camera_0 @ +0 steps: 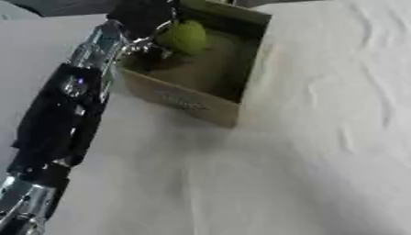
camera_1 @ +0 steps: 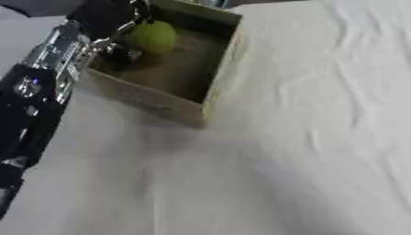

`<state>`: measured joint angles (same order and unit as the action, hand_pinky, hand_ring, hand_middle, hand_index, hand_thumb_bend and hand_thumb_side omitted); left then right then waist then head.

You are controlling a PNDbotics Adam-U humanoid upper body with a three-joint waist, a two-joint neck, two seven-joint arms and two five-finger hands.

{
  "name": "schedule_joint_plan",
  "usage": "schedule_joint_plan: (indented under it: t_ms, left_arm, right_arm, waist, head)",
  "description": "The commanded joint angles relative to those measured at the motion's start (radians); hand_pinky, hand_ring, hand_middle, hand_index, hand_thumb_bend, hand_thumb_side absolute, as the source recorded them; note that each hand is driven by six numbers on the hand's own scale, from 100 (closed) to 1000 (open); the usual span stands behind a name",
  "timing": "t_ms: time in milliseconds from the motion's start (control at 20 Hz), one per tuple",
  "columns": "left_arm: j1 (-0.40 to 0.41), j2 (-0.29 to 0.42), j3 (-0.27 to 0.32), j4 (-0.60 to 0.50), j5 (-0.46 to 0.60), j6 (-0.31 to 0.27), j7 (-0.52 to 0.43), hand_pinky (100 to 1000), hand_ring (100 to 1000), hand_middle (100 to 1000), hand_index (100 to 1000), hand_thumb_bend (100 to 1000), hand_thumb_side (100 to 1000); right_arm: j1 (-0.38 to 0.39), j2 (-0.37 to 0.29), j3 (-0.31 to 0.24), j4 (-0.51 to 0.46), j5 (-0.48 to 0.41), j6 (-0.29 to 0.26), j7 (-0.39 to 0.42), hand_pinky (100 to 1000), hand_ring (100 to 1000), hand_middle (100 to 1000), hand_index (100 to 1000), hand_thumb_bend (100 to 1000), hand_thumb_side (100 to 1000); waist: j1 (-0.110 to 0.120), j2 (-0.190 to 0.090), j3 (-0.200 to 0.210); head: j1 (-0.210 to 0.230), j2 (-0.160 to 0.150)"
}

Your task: Pick up objects on the table and place them in the box.

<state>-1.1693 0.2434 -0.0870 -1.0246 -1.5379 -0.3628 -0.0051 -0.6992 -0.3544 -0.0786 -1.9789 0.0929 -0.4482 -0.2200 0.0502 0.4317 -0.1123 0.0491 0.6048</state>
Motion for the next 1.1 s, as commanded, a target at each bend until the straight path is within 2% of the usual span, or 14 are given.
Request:
schedule_joint_plan:
  t_ms: [50, 250, 400, 600, 700, 800, 850, 900, 950, 1000, 1100]
  left_arm:
    - [-0.029, 0.008, 0.007, -0.016, -0.035, 0.006, 0.041, 541, 475, 398, 568, 413, 100]
    - [-0.023, 0.003, -0.01, -0.001, -0.078, -0.02, 0.081, 581, 508, 435, 613, 468, 100]
    - [-0.023, 0.001, -0.01, 0.003, -0.089, -0.029, 0.105, 582, 514, 443, 622, 477, 100]
    - [-0.02, 0.001, -0.017, 0.007, -0.102, -0.048, 0.126, 709, 668, 601, 767, 513, 100]
    - [-0.019, 0.0, -0.017, 0.006, -0.1, -0.065, 0.136, 710, 676, 619, 784, 490, 100]
    - [-0.018, -0.005, -0.017, 0.007, -0.081, -0.084, 0.145, 731, 727, 705, 838, 387, 100]
    - [-0.016, -0.007, -0.016, 0.008, -0.064, -0.093, 0.147, 735, 733, 712, 843, 378, 100]
    - [-0.015, -0.009, -0.015, 0.008, -0.042, -0.1, 0.147, 750, 769, 752, 870, 311, 100]
    - [-0.014, -0.009, -0.015, 0.007, -0.019, -0.105, 0.145, 752, 775, 759, 875, 284, 100]
    - [-0.013, -0.009, -0.016, 0.005, 0.003, -0.11, 0.142, 764, 794, 782, 887, 240, 184]
    - [-0.011, -0.007, -0.018, 0.002, 0.042, -0.118, 0.127, 773, 815, 804, 896, 229, 306]
  right_arm:
    - [-0.017, -0.006, 0.002, -0.021, -0.011, 0.001, 0.004, 856, 788, 593, 758, 100, 411]
    - [-0.02, -0.006, 0.002, -0.021, -0.015, 0.0, 0.005, 854, 786, 590, 757, 100, 411]
    - [-0.02, -0.006, 0.001, -0.021, -0.018, 0.001, 0.001, 853, 785, 587, 756, 100, 417]
    - [-0.02, -0.007, 0.0, -0.021, -0.02, 0.001, -0.003, 852, 784, 586, 755, 100, 417]
    - [-0.02, -0.007, 0.0, -0.021, -0.02, 0.001, -0.005, 852, 784, 586, 755, 100, 417]
    - [-0.02, -0.007, -0.001, -0.021, -0.02, 0.0, -0.006, 851, 783, 586, 755, 100, 414]
    - [-0.02, -0.007, -0.001, -0.021, -0.02, 0.0, -0.007, 851, 783, 586, 755, 100, 414]
    - [-0.02, -0.008, -0.001, -0.021, -0.02, 0.0, -0.008, 851, 783, 586, 755, 100, 413]
    - [-0.019, -0.008, -0.002, -0.021, -0.02, 0.0, -0.009, 851, 783, 586, 755, 100, 413]
    - [-0.019, -0.008, -0.002, -0.021, -0.02, 0.0, -0.01, 851, 783, 586, 755, 100, 412]
    - [-0.02, -0.009, -0.003, -0.021, -0.02, 0.0, -0.013, 851, 783, 586, 755, 100, 412]
  waist:
    - [-0.003, -0.023, -0.004]
    - [-0.001, -0.023, -0.006]
    - [0.0, -0.023, -0.006]
    - [0.002, -0.023, -0.006]
    - [0.001, -0.024, -0.005]
    - [0.001, -0.023, -0.005]
    - [0.001, -0.023, -0.005]
    - [0.001, -0.023, -0.005]
    - [0.002, -0.024, -0.004]
    - [0.002, -0.024, -0.004]
    - [0.003, -0.024, -0.004]
  head:
    - [0.005, -0.012]
    - [0.004, -0.012]
    - [0.001, -0.012]
    - [-0.002, -0.011]
    - [-0.003, -0.01]
    - [-0.002, -0.008]
    - [-0.002, -0.007]
    - [-0.002, -0.005]
    - [-0.002, -0.005]
    - [-0.002, -0.004]
    - [-0.003, -0.003]
